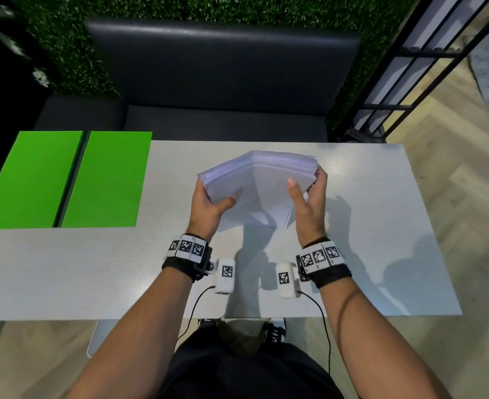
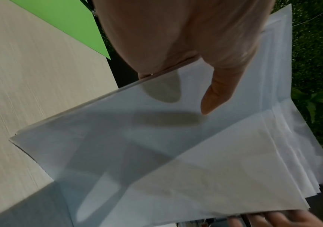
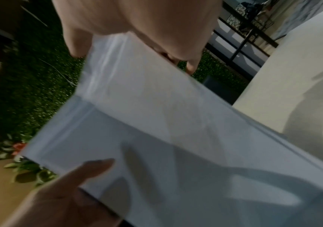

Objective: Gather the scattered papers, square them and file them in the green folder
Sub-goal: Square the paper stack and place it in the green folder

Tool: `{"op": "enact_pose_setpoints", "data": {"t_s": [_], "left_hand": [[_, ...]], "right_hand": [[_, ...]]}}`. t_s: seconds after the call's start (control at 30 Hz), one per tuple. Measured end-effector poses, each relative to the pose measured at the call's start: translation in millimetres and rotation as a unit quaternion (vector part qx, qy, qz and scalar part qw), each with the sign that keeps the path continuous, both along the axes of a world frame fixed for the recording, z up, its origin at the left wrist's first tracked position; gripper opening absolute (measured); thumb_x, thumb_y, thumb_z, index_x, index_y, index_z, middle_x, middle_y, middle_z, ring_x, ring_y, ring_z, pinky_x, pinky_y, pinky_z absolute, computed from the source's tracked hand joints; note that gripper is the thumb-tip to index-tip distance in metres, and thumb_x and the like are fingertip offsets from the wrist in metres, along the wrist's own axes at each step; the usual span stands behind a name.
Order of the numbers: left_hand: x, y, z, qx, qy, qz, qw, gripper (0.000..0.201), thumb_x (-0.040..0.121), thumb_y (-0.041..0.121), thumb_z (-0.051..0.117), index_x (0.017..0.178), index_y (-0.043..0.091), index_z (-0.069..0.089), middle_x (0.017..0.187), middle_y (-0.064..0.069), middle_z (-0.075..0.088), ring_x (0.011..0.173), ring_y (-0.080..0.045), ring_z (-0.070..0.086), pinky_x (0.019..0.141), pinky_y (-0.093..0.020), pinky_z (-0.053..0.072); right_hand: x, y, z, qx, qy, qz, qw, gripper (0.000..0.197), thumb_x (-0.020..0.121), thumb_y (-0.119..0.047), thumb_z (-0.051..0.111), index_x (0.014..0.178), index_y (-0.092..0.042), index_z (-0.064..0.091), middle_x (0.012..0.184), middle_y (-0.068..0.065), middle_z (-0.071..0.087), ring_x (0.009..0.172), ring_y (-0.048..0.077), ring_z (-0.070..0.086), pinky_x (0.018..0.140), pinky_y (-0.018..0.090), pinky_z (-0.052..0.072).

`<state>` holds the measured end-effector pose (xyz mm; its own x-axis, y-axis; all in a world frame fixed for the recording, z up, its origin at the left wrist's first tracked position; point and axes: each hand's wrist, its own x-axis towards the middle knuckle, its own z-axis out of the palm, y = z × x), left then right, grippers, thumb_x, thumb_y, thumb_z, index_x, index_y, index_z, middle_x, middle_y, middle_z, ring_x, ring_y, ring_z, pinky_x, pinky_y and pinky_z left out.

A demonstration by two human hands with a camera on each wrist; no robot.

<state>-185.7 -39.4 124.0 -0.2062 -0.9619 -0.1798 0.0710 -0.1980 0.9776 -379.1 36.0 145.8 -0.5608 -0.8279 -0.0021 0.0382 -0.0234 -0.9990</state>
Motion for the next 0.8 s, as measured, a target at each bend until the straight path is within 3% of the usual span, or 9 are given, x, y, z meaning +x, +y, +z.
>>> {"op": "enact_pose_setpoints", "data": {"t_s": [0.03, 0.1, 0.2, 0.37, 0.53, 0.67, 0.8], "left_hand": [[-1, 0, -1, -0.002, -0.006, -0.001, 1.0, 0.066, 0.076, -0.011, 0.076, 0.134, 0.007, 0.05, 0.123, -0.014, 0.066, 0.112, -0.026, 0.067, 0.093, -0.047, 0.057], [-1, 0, -3, -0.005, -0.021, -0.003, 1.0, 0.065, 0.076, -0.01, 0.076, 0.133, 0.009, 0.052, 0.122, -0.013, 0.066, 0.113, -0.026, 0.066, 0.094, -0.05, 0.056], [0, 0, -7, -0.013, -0.04, -0.009, 0.999, 0.063, 0.075, -0.004, 0.078, 0.131, 0.011, 0.054, 0.121, -0.012, 0.067, 0.113, -0.027, 0.065, 0.093, -0.053, 0.056], [-1, 1, -8, -0.033, -0.046, -0.009, 0.998, 0.06, 0.075, -0.008, 0.075, 0.125, 0.019, 0.056, 0.12, -0.011, 0.064, 0.112, -0.028, 0.062, 0.093, -0.056, 0.054], [-3, 1, -8, -0.039, -0.041, -0.013, 0.998, 0.056, 0.076, -0.003, 0.076, 0.122, 0.023, 0.058, 0.12, -0.008, 0.064, 0.115, -0.03, 0.06, 0.098, -0.054, 0.052], [-5, 1, -9, -0.042, -0.042, -0.008, 0.998, 0.049, 0.08, 0.002, 0.075, 0.121, 0.024, 0.059, 0.119, -0.007, 0.065, 0.113, -0.033, 0.061, 0.097, -0.055, 0.052], [-6, 1, -9, -0.031, -0.039, -0.001, 0.999, 0.046, 0.082, 0.002, 0.074, 0.12, 0.025, 0.06, 0.115, -0.005, 0.068, 0.111, -0.031, 0.063, 0.095, -0.052, 0.055]], "right_hand": [[3, -3, 6, -0.013, 0.007, -0.025, 1.0, 0.061, 0.091, -0.04, 0.067, 0.142, -0.02, 0.041, 0.139, 0.004, 0.054, 0.128, 0.019, 0.053, 0.107, 0.035, 0.047], [6, -13, 19, -0.018, 0.019, -0.075, 0.997, 0.058, 0.089, -0.052, 0.061, 0.137, -0.023, 0.047, 0.137, 0.0, 0.053, 0.126, 0.016, 0.051, 0.104, 0.022, 0.045], [8, -28, 30, -0.003, 0.015, -0.124, 0.992, 0.05, 0.089, -0.054, 0.061, 0.127, -0.024, 0.052, 0.124, -0.006, 0.055, 0.119, 0.013, 0.051, 0.086, 0.002, 0.041], [3, -43, 24, 0.027, 0.014, -0.19, 0.981, 0.029, 0.093, -0.038, 0.064, 0.116, -0.022, 0.059, 0.101, -0.014, 0.057, 0.104, 0.014, 0.057, 0.082, 0.016, 0.045], [3, -42, 20, 0.024, 0.033, -0.168, 0.985, 0.031, 0.092, -0.039, 0.066, 0.117, -0.023, 0.057, 0.101, -0.012, 0.06, 0.094, 0.004, 0.058, 0.079, 0.008, 0.046], [3, -39, 20, 0.032, 0.058, -0.165, 0.984, 0.032, 0.091, -0.028, 0.069, 0.119, -0.022, 0.057, 0.093, -0.01, 0.06, 0.08, -0.005, 0.059, 0.073, 0.008, 0.047], [7, -38, 23, 0.026, 0.09, -0.151, 0.984, 0.035, 0.09, -0.03, 0.071, 0.121, -0.024, 0.056, 0.096, -0.006, 0.061, 0.09, 0.011, 0.063, 0.077, 0.015, 0.052]]}}
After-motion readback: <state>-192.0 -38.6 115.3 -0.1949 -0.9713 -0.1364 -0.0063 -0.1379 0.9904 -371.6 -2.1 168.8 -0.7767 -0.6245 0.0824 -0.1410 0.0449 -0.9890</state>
